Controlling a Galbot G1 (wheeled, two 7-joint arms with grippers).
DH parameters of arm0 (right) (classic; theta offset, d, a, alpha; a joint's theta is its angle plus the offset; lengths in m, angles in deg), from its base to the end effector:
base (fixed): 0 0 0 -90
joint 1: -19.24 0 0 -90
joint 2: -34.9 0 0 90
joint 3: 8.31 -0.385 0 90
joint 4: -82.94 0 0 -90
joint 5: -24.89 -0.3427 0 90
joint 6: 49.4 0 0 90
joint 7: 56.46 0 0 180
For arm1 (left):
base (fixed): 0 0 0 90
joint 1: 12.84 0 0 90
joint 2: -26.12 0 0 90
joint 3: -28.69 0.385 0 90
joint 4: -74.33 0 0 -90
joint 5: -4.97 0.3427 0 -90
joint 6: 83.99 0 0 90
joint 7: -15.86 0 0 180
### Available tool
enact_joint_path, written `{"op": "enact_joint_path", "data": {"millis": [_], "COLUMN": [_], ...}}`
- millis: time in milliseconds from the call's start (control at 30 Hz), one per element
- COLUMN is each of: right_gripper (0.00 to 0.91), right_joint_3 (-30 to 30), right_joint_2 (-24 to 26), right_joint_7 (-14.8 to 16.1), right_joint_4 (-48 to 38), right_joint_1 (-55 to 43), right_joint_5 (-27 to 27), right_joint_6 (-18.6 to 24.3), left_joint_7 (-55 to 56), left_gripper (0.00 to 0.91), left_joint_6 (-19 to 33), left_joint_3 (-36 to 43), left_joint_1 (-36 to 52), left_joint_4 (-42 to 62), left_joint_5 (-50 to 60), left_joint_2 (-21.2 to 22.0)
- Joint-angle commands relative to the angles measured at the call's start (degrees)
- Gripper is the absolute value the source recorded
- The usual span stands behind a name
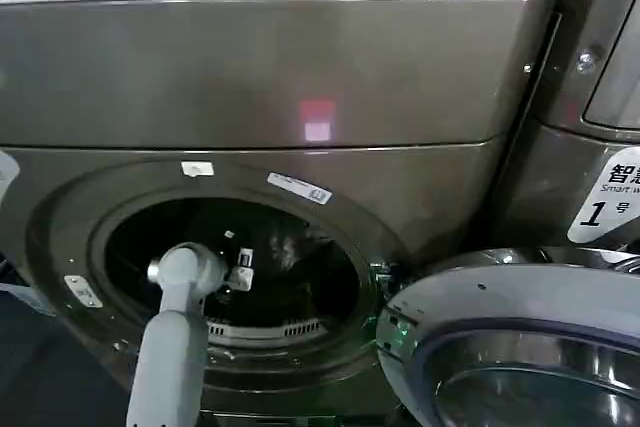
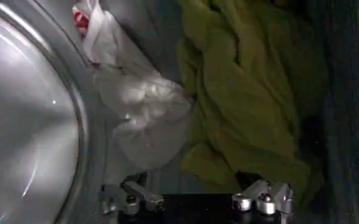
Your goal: Grasp the clothes from the dryer.
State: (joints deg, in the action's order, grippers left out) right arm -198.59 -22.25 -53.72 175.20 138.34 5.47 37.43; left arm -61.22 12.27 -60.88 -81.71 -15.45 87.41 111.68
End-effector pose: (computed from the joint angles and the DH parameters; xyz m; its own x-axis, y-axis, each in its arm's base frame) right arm -0.1163 -0.4846 -0.0833 -0.1623 0.8327 -0.5294 0.9830 0.0896 -0.1604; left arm 0.4586 0.0273 -0.2359 -0.5535 0.0790 0.8291 0.8230 -0.1009 0.5590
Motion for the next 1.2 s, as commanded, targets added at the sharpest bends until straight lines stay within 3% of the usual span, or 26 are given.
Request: {"op": "enact_joint_path", "data": {"millis": [33, 467, 500, 533, 567, 600, 633, 1200], "right_gripper": [0.907, 0.907, 0.907, 0.907, 0.907, 0.907, 0.907, 0.907], "right_joint_3": [0.05, 0.18, 0.28, 0.29, 0.25, 0.16, 0.08, -0.04], "right_joint_2": [0.05, -0.03, -0.14, -0.20, -0.20, -0.15, -0.11, -0.37], "right_joint_7": [0.01, -0.02, -0.01, 0.00, 0.00, 0.00, 0.00, -0.05], "right_joint_4": [0.06, 0.06, 0.12, 0.15, 0.15, 0.10, -0.01, -0.03], "right_joint_1": [-0.10, -0.07, -0.05, 0.01, 0.09, 0.15, 0.23, 0.59], "right_joint_5": [0.00, -0.02, -0.03, -0.03, -0.03, -0.04, -0.06, -0.06], "right_joint_6": [0.00, 0.07, 0.07, 0.08, 0.13, 0.13, 0.16, 0.24], "left_joint_7": [-0.03, -0.04, -0.03, 0.05, 0.19, 0.18, 0.14, 1.53], "left_gripper": [0.907, 0.907, 0.648, 0.569, 0.387, 0.034, 0.000, 0.000], "left_joint_6": [-1.20, -1.95, -1.87, -1.87, -1.85, -2.05, -2.19, -2.59], "left_joint_3": [0.36, 0.35, 0.35, 0.33, 0.33, 0.32, 0.35, 1.18], "left_joint_1": [0.13, 1.60, 1.81, 1.97, 2.20, 2.31, 2.40, 2.50], "left_joint_4": [4.54, 11.39, 11.89, 12.22, 12.73, 12.97, 13.19, 12.38], "left_joint_5": [-5.10, -9.61, -9.83, -9.96, -10.21, -10.40, -10.69, -14.32], "left_joint_2": [0.01, -0.40, -0.43, -0.42, -0.45, -0.46, -0.51, -0.36]}}
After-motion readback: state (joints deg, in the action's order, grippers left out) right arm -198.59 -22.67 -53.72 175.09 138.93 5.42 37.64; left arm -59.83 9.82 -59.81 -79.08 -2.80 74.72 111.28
